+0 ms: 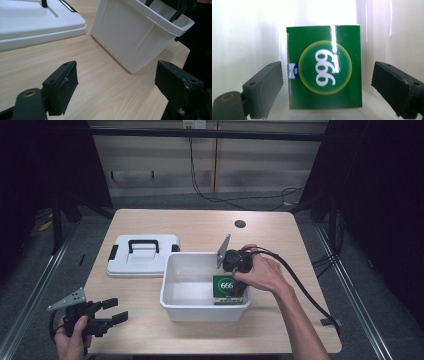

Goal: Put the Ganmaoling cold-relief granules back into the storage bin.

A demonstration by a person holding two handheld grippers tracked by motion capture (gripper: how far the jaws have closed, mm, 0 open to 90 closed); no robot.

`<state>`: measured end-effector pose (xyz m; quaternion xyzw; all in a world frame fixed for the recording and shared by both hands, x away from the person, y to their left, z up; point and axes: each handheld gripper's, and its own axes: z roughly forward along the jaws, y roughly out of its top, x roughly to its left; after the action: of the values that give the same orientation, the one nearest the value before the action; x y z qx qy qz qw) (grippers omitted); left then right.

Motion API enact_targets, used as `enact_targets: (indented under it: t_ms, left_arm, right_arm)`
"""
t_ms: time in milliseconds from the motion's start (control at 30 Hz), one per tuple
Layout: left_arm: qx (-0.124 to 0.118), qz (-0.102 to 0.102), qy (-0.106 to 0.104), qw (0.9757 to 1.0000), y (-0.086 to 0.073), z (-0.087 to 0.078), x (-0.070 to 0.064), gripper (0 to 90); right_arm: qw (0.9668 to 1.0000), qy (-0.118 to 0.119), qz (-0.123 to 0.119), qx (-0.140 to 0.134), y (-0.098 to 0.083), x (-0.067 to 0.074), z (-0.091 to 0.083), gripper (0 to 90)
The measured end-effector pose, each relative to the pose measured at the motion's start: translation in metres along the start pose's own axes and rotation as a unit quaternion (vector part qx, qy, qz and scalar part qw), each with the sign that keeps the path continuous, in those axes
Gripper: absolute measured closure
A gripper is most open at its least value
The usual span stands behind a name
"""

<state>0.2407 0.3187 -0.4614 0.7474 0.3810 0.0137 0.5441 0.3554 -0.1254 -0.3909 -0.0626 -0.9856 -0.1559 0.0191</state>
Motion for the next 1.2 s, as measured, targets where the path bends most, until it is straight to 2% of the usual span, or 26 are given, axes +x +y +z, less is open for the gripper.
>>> enact_targets:
  t_ms: [300, 433, 533, 633, 700, 733, 867, 900, 1100, 1200]
  left_arm:
    - [-0.001, -0.001, 0.003, 1.0, 0.0, 0.0, 0.0, 18.4]
    - [-0.001, -0.001, 0.003, 1.0, 0.0, 0.0, 0.0, 18.4]
    - [-0.001, -0.002, 0.003, 1.0, 0.0, 0.0, 0.0, 18.4]
    - [0.0, -0.003, 0.003, 1.0, 0.0, 0.0, 0.0, 18.4]
    - [0.0, -0.002, 0.004, 1.0, 0.0, 0.0, 0.0, 18.4]
    - [-0.001, -0.001, 0.003, 1.0, 0.0, 0.0, 0.0, 18.4]
    - [0.0, -0.001, 0.004, 1.0, 0.0, 0.0, 0.0, 18.4]
    - [0.0, -0.002, 0.003, 1.0, 0.0, 0.0, 0.0, 18.5]
    - [-0.001, -0.001, 0.005, 1.0, 0.0, 0.0, 0.0, 18.4]
    - [0.001, -0.003, 0.005, 1.0, 0.0, 0.0, 0.0, 18.4]
  right_arm:
    - [0.9974, -0.003, 0.024, -0.068, -0.019, 0.003, -0.02, 11.4]
    - [0.9947, -0.015, 0.034, -0.096, -0.027, 0.005, -0.03, 12.0]
    - [0.991, -0.021, 0.036, -0.127, -0.033, 0.008, -0.036, 12.5]
    - [0.9898, -0.035, 0.038, -0.132, -0.038, 0.012, -0.041, 12.7]
    - [0.987, -0.036, 0.045, -0.15, -0.043, 0.013, -0.043, 13.0]
    - [0.9848, -0.045, 0.054, -0.159, -0.045, 0.015, -0.045, 13.0]
    - [0.9713, -0.066, 0.09, -0.21, -0.061, 0.018, -0.054, 12.9]
    - [0.9697, -0.071, 0.093, -0.214, -0.063, 0.019, -0.055, 13.0]
    - [0.9555, -0.098, 0.131, -0.246, -0.085, 0.026, -0.061, 13.2]
    - [0.9511, -0.109, 0.141, -0.252, -0.095, 0.032, -0.061, 13.2]
